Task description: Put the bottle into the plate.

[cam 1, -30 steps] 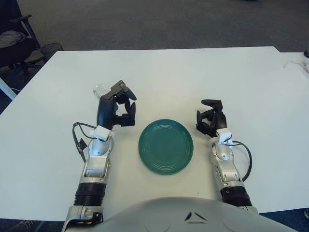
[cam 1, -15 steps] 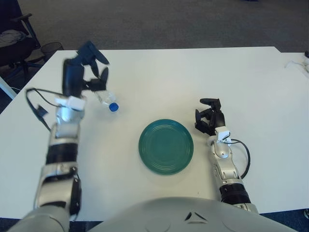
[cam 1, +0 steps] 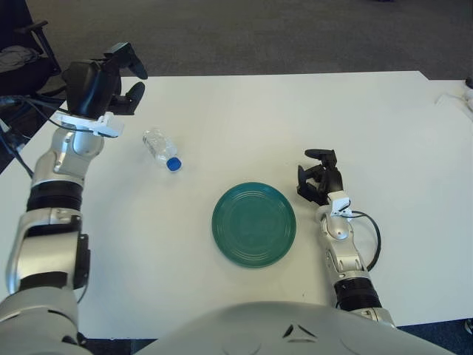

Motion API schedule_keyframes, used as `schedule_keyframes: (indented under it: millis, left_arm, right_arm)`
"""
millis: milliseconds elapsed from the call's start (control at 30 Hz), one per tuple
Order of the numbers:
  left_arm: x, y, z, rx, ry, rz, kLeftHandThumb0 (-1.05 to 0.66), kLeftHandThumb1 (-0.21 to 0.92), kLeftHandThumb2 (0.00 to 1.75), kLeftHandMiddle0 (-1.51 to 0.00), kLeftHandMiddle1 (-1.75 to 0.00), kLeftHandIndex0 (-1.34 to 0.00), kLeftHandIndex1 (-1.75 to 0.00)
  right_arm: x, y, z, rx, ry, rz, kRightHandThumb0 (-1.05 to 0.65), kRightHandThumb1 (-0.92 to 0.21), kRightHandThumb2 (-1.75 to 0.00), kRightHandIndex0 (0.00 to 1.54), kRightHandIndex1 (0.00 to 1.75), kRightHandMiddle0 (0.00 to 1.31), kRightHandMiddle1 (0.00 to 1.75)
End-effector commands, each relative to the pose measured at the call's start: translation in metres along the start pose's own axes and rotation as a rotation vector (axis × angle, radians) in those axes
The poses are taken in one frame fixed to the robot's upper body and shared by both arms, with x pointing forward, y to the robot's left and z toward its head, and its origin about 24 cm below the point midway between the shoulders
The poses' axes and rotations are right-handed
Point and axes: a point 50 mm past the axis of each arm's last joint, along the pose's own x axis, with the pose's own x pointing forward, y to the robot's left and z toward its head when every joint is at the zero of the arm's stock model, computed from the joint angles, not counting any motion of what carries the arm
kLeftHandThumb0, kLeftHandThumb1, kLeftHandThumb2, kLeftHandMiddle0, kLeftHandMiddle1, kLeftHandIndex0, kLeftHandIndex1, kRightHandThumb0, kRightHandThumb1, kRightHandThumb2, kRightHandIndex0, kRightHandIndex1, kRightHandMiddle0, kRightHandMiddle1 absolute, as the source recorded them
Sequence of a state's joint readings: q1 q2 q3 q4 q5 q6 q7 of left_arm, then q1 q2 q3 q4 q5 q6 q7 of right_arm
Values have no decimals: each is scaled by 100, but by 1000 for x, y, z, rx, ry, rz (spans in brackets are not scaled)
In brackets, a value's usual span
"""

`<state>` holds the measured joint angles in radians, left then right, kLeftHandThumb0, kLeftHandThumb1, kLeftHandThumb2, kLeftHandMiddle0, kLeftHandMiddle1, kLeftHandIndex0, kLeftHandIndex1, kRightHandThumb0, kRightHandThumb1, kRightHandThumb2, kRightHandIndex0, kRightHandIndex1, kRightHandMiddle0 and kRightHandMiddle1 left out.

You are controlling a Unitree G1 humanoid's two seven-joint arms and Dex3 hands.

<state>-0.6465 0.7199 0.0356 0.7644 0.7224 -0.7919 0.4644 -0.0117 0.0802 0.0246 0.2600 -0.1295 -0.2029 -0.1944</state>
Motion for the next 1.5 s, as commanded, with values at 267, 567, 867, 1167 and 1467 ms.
schedule_keyframes:
  millis: [267,567,867,1167,1467]
  left_arm:
    - [9,-8,-9,268,-140,-200,-47,33,130,-99,-175,-60,-175]
    - [3,-36,-6,429,-250,-600,-48,75,70,-24,-126,-20,-162]
    - [0,-43,1,568,-438,-752,-80,85,42,-19,-46,-1,-109]
    - [1,-48,9,576,-516,-763,-88,90,25,-22,-18,0,-86]
    - [-7,-57,16,485,-526,-751,-85,92,27,-28,-17,0,-84]
  right_arm:
    - [-7,0,-23,-12,138,8,38,-61,-90,42,168,0,140]
    - [-4,0,-22,-19,142,15,38,-62,-86,43,166,0,140]
    - [-4,3,-22,-26,143,22,37,-64,-84,41,167,0,143]
    - [-4,4,-23,-29,143,33,37,-69,-76,40,165,0,145]
    - [-5,4,-24,-31,143,40,36,-72,-71,39,164,0,144]
